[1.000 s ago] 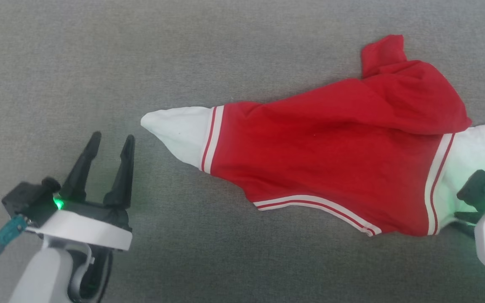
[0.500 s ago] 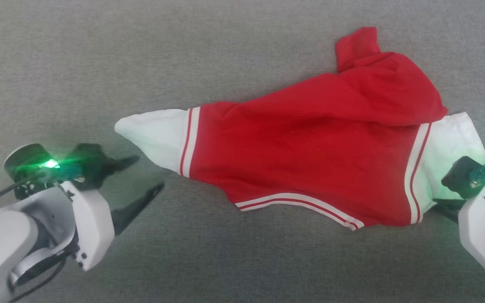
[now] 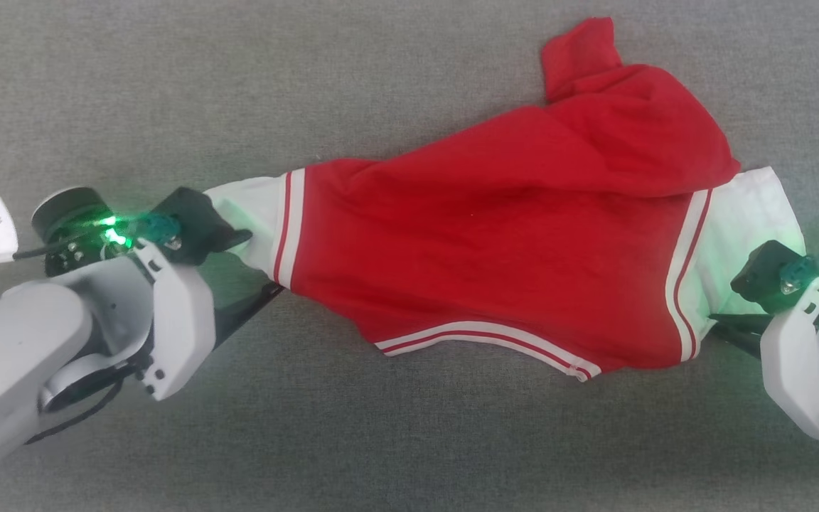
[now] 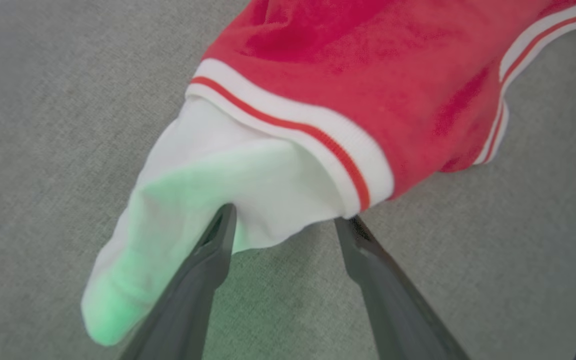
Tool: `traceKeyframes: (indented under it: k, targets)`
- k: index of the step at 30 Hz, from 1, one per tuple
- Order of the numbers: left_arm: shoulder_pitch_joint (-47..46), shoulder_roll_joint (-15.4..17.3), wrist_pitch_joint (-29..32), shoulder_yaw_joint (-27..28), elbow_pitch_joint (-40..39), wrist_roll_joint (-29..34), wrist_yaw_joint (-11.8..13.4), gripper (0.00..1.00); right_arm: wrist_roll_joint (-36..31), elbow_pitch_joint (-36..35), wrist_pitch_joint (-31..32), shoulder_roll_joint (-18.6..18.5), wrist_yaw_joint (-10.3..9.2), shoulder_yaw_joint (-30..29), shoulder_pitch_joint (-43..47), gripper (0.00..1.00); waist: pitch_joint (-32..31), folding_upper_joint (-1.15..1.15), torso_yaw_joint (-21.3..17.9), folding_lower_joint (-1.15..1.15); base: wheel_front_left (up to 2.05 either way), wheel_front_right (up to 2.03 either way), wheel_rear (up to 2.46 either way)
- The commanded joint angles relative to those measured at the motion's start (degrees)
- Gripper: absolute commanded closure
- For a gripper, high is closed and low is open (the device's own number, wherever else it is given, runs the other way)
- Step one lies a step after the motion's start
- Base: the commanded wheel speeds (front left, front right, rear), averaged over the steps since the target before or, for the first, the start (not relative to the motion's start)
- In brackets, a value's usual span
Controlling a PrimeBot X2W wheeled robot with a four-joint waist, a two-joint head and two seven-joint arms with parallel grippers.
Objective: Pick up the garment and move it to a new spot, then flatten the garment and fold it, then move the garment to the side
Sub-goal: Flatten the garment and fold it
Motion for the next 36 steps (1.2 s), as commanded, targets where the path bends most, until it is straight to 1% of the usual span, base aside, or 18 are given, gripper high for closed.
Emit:
traceKeyframes:
  k: [1, 4, 5, 6, 8, 9, 13, 19, 22, 25, 29, 33, 36]
  targets:
    - [-0.5, -0.6, -0.3, -0.2, 0.2, -0.6, -0.1, 0.00, -0.2, 2.7, 0.4, 1.7, -1.05, 1.4, 0.5, 1.00, 0.2, 0.00, -0.1, 0.00, 0.00, 0.00, 0.00]
    - [-1.2, -1.4, 0.6, -0.6, 1.4, -1.4, -0.1, 0.00, 0.0, 3.0, 0.1, 2.3, -1.07, 2.1, -0.4, 1.00, 0.8, 0.00, -0.4, 0.00, 0.00, 0.00, 0.00]
    - [-0.7, -1.9, 1.3, -0.7, 1.4, -1.7, -0.1, 0.11, 0.3, 3.0, 0.0, 2.4, -1.08, 2.3, -0.7, 1.00, 1.0, 0.00, -0.5, 0.00, 0.00, 0.00, 0.00]
    - [-0.1, -2.3, 1.7, -0.8, 1.3, -1.9, -0.1, 0.53, 0.4, 3.1, -0.1, 2.6, -1.11, 2.5, -0.9, 1.00, 1.2, 0.00, -0.5, 0.00, 0.00, 0.00, 0.00]
    - [0.0, -2.4, 2.2, -0.8, 1.7, -2.1, -0.1, 0.91, 0.5, 3.5, -0.5, 2.8, -1.12, 3.0, -1.4, 1.00, 1.5, 0.00, -0.7, 0.00, 0.00, 0.00, 0.00]
    - [0.1, -2.5, 2.3, -0.8, 1.8, -2.4, -0.1, 1.00, 0.6, 3.7, -0.8, 2.9, -1.13, 3.2, -1.7, 1.00, 1.6, 0.00, -0.7, 0.00, 0.00, 0.00, 0.00]
    - [-0.8, -1.9, 0.1, -0.8, 2.6, -4.9, -0.1, 1.00, 1.0, 4.3, -2.1, 3.1, -1.26, 3.9, -2.3, 1.00, 1.4, 0.00, -1.0, 0.00, 0.00, 0.00, 0.00]
    - [-0.7, -0.5, -3.5, -0.7, 3.5, -7.5, -0.1, 1.00, 2.3, 4.1, -5.3, 2.1, -1.24, 3.4, -1.8, 1.00, -0.7, 0.00, -0.8, 0.00, 0.00, 0.00, 0.00]
    - [-0.5, 0.6, -6.3, -0.7, 3.1, -9.7, -0.1, 1.00, 2.8, 3.3, -7.3, 1.1, -0.99, 2.2, -1.7, 1.00, -2.3, 0.00, -0.8, 0.00, 0.00, 0.00, 0.00]
    - [0.2, 1.7, -9.6, -0.7, 2.2, -12.1, -0.1, 1.00, 3.3, 2.1, -9.5, -0.9, -0.69, 0.7, -0.8, 1.00, -4.1, 0.00, -0.6, 0.00, 0.00, 0.00, 0.00]
    - [1.2, 2.8, -13.5, -0.7, 0.3, -15.5, -0.1, 1.00, 4.7, 0.3, -12.6, -3.6, -0.62, -3.2, 0.6, 1.00, -5.7, 0.00, -0.3, 0.00, 0.00, 0.00, 0.00]
    - [-0.2, 3.5, -16.7, -0.6, -1.1, -18.9, -0.1, 1.00, 7.0, -1.5, -15.5, -6.1, -0.62, -8.9, 1.3, 1.00, -5.8, 0.00, 0.0, 0.00, 0.00, 0.00, 0.00]
    - [-2.1, 2.8, -18.8, 0.0, -0.7, -20.5, -0.1, 1.00, 10.4, -1.8, -17.4, -6.2, -0.62, -13.7, 0.8, 1.00, -4.8, 0.00, 0.2, 0.00, 0.00, 0.00, 0.00]
